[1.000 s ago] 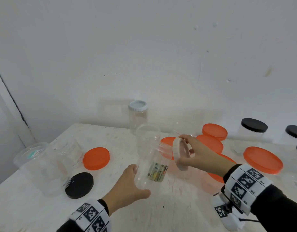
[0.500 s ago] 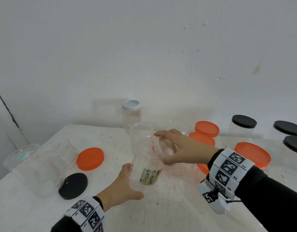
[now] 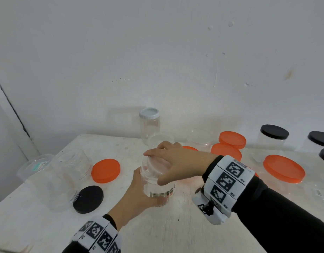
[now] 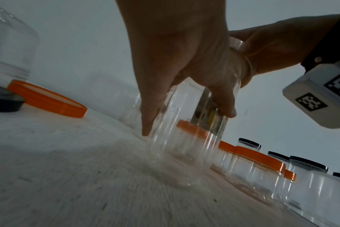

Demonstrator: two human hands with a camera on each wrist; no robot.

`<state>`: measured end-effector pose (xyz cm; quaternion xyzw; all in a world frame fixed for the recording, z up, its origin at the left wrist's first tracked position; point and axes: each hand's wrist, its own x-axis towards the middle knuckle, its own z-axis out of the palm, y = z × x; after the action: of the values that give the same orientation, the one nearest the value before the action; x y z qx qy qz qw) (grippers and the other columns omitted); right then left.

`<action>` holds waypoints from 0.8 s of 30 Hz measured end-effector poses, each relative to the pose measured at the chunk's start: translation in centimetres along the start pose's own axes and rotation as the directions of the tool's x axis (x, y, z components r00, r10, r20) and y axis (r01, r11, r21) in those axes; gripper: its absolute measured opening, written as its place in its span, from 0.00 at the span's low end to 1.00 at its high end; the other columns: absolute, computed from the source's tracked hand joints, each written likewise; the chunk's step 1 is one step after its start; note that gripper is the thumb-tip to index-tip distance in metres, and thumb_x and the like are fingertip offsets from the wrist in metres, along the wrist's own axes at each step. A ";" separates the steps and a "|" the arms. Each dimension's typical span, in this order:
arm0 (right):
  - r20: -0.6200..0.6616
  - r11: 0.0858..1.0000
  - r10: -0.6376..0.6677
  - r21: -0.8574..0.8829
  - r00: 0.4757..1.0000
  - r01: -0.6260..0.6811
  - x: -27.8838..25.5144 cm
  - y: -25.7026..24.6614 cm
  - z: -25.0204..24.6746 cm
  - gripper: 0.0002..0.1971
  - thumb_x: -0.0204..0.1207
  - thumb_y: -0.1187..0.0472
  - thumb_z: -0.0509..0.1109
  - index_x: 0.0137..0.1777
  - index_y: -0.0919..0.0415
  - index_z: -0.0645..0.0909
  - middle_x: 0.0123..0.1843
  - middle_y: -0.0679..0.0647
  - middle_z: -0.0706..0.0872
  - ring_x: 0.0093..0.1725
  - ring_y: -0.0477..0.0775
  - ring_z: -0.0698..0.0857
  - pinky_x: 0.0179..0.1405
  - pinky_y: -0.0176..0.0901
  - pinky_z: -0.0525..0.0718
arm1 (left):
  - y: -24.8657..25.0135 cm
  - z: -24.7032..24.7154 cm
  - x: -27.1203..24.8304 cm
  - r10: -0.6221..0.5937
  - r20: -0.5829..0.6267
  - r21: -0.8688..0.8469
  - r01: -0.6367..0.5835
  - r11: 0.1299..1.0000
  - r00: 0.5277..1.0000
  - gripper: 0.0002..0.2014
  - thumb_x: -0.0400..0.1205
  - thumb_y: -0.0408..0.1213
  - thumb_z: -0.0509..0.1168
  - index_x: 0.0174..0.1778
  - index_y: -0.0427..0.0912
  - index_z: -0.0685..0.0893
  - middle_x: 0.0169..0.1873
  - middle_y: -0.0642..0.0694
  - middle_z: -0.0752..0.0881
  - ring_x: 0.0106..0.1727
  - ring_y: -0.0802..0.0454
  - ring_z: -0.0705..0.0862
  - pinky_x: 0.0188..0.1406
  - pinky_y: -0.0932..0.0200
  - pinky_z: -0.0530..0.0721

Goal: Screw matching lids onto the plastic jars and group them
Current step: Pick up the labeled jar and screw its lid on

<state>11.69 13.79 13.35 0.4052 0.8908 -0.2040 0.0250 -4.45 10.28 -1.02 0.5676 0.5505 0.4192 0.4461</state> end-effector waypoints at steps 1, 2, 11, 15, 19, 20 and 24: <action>0.004 1.000 0.001 -0.017 1.000 -0.001 0.0 -0.3 0.1 0.41 0.72 0.51 0.72 0.81 0.34 0.54 0.74 0.48 0.63 0.69 0.56 0.62 0.65 0.52 0.76 | -0.1 0.1 0.0 0.009 0.013 0.008 -0.009 1.000 1.000 0.52 0.54 0.44 0.86 0.68 0.66 0.59 0.63 0.64 0.75 0.62 0.69 0.77 0.42 0.77 0.82; 0.009 0.999 0.004 -0.032 1.000 -0.004 0.0 -0.4 0.1 0.41 0.72 0.51 0.73 0.81 0.34 0.54 0.73 0.48 0.63 0.69 0.56 0.62 0.65 0.53 0.76 | -0.1 0.1 -0.1 0.017 0.025 0.004 -0.017 1.000 1.000 0.52 0.55 0.43 0.86 0.66 0.69 0.59 0.63 0.64 0.74 0.61 0.71 0.77 0.44 0.76 0.82; -0.020 0.992 0.089 -0.083 0.996 -0.091 -0.7 -1.0 1.1 0.40 0.74 0.48 0.70 0.83 0.39 0.53 0.77 0.51 0.62 0.73 0.60 0.61 0.66 0.59 0.75 | 1.8 1.3 -1.3 0.104 0.165 -0.039 -0.099 0.994 0.981 0.50 0.64 0.37 0.83 0.71 0.70 0.58 0.64 0.73 0.74 0.67 0.71 0.75 0.65 0.57 0.82; -0.035 0.990 0.091 -0.109 0.995 -0.094 -1.1 -1.1 1.4 0.41 0.72 0.51 0.71 0.83 0.40 0.54 0.75 0.52 0.64 0.71 0.61 0.63 0.63 0.58 0.74 | 2.4 1.5 -1.5 0.109 0.181 -0.037 -0.104 0.994 0.977 0.48 0.66 0.31 0.82 0.70 0.70 0.59 0.65 0.69 0.75 0.68 0.71 0.75 0.65 0.60 0.81; 0.009 0.992 0.066 -0.104 0.998 -0.065 -1.2 -0.9 1.0 0.42 0.72 0.56 0.73 0.83 0.40 0.54 0.78 0.51 0.62 0.72 0.60 0.63 0.65 0.56 0.74 | 2.6 1.5 -1.7 0.071 0.164 0.006 -0.073 0.997 0.984 0.51 0.66 0.33 0.83 0.77 0.60 0.58 0.70 0.63 0.73 0.70 0.66 0.73 0.72 0.56 0.76; 0.029 0.993 0.058 -0.100 0.998 -0.055 -1.2 -0.9 0.8 0.43 0.72 0.57 0.73 0.83 0.40 0.54 0.79 0.51 0.61 0.73 0.60 0.62 0.66 0.55 0.74 | 2.6 1.4 -1.7 0.065 0.168 0.005 -0.067 0.998 0.984 0.52 0.65 0.33 0.83 0.78 0.58 0.57 0.71 0.61 0.72 0.71 0.65 0.73 0.73 0.54 0.76; 0.094 0.994 0.026 -0.112 0.995 -0.015 -1.2 -0.8 0.0 0.43 0.71 0.62 0.74 0.82 0.40 0.57 0.81 0.50 0.58 0.76 0.60 0.62 0.70 0.57 0.73 | 2.7 1.5 -1.7 0.050 0.160 0.009 -0.052 0.999 0.986 0.56 0.59 0.38 0.83 0.79 0.56 0.56 0.73 0.58 0.72 0.73 0.60 0.73 0.73 0.50 0.76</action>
<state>11.89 12.42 13.87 0.4023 0.8943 -0.1728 0.0920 -2.45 8.49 1.22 0.6162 0.5013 0.3799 0.4740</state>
